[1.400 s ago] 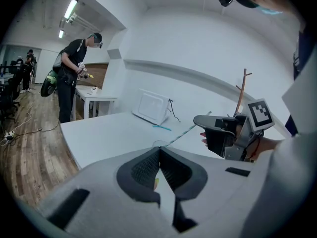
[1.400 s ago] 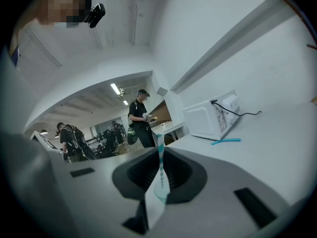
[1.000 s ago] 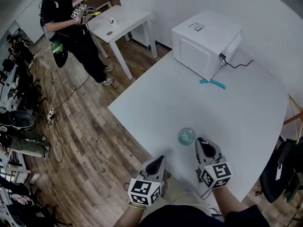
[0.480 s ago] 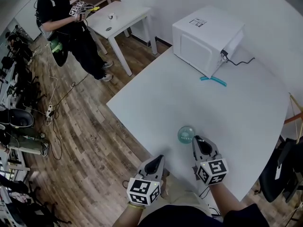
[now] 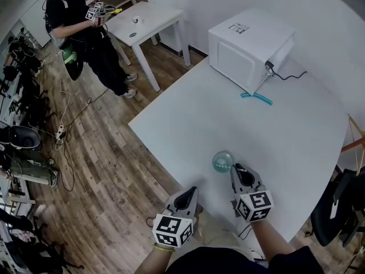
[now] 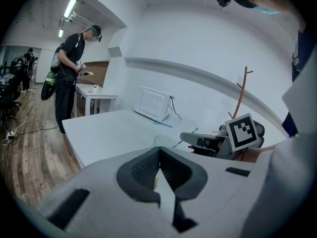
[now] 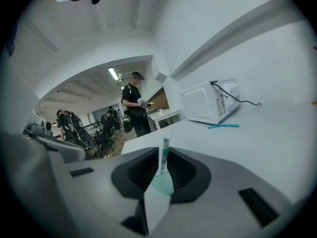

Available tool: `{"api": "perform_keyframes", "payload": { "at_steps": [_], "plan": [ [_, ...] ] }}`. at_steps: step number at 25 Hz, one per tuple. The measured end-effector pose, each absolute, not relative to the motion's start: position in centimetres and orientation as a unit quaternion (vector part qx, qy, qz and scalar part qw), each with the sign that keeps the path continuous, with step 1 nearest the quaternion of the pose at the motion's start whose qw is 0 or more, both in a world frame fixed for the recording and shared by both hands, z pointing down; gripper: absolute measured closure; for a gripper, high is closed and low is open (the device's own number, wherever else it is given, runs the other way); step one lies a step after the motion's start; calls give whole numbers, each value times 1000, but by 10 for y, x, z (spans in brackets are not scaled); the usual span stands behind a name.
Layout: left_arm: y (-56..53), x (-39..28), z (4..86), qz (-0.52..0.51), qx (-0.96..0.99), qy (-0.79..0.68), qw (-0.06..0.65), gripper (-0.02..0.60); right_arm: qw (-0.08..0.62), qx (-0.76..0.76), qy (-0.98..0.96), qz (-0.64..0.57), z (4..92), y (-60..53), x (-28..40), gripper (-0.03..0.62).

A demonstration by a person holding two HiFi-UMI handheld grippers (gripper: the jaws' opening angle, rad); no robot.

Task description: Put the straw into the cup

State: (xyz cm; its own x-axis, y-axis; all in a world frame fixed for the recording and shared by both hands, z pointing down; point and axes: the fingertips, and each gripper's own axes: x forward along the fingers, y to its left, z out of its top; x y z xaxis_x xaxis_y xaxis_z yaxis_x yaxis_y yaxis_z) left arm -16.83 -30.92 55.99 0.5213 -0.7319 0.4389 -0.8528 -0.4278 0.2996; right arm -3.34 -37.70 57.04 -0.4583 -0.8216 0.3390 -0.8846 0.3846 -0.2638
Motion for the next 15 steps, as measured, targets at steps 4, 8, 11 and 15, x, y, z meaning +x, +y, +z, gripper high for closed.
{"api": "perform_keyframes", "payload": {
  "at_steps": [4,8,11,15],
  "plan": [
    [-311,-161,559,123,838,-472,244,563,75,500,-833,223,576,-376,-33,421],
    [-308,-158,554,120,839,-473,238,562,78,505,-831,220,577,-372,-27,393],
    [-306,-159,552,119,840,-473,236,563,76,506,-830,222,575,-370,-26,385],
    [-303,-161,549,121,842,-471,234,563,73,507,-828,226,573,-365,-25,379]
  ]
}}
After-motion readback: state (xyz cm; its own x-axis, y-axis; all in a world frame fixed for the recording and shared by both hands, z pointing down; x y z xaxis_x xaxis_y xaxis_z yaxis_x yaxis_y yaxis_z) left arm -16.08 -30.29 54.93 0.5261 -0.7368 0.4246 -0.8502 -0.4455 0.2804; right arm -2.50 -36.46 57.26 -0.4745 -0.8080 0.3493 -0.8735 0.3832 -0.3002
